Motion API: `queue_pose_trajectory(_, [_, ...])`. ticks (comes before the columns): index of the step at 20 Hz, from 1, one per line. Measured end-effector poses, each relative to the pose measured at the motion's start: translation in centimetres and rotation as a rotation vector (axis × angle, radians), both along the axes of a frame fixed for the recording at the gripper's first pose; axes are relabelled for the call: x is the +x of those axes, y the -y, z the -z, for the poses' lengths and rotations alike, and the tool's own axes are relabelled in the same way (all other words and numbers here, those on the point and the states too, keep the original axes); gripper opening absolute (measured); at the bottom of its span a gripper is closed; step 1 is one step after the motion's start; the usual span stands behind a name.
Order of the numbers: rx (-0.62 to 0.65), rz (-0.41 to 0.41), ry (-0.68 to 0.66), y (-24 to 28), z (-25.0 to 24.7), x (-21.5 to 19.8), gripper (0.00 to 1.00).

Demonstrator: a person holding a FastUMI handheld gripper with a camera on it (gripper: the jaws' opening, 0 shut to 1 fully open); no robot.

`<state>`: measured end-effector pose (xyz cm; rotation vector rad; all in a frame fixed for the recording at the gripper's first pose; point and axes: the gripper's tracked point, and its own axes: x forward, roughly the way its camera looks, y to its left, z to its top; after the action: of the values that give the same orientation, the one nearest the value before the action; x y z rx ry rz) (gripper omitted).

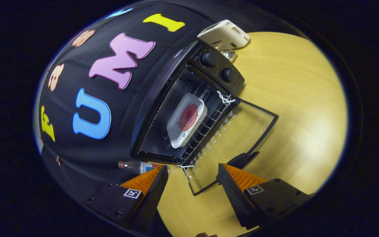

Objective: Open the toaster oven, put the food inside, and close the toaster oven door.

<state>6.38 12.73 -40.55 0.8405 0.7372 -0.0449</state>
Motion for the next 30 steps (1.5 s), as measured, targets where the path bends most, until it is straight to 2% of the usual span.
queue_pose_trajectory(7, [-0.525,-0.317,-0.126,2.4,3.4,-4.0,0.99])
queue_pose_trajectory(10, [-0.633,-0.415,-0.161,1.8,6.2,-4.1,0.99])
queue_pose_trajectory(18, [-0.697,-0.439,-0.249,0.2,10.6,-2.2,0.99])
queue_pose_trajectory(21, [-0.731,-0.48,-0.276,0.1,11.9,-1.9,0.99])
queue_pose_trajectory(26, [-0.721,-0.485,-0.274,0.1,11.3,-2.0,0.99])
queue_pose_trajectory(30, [-0.719,-0.463,-0.203,0.1,9.2,-2.4,0.99])
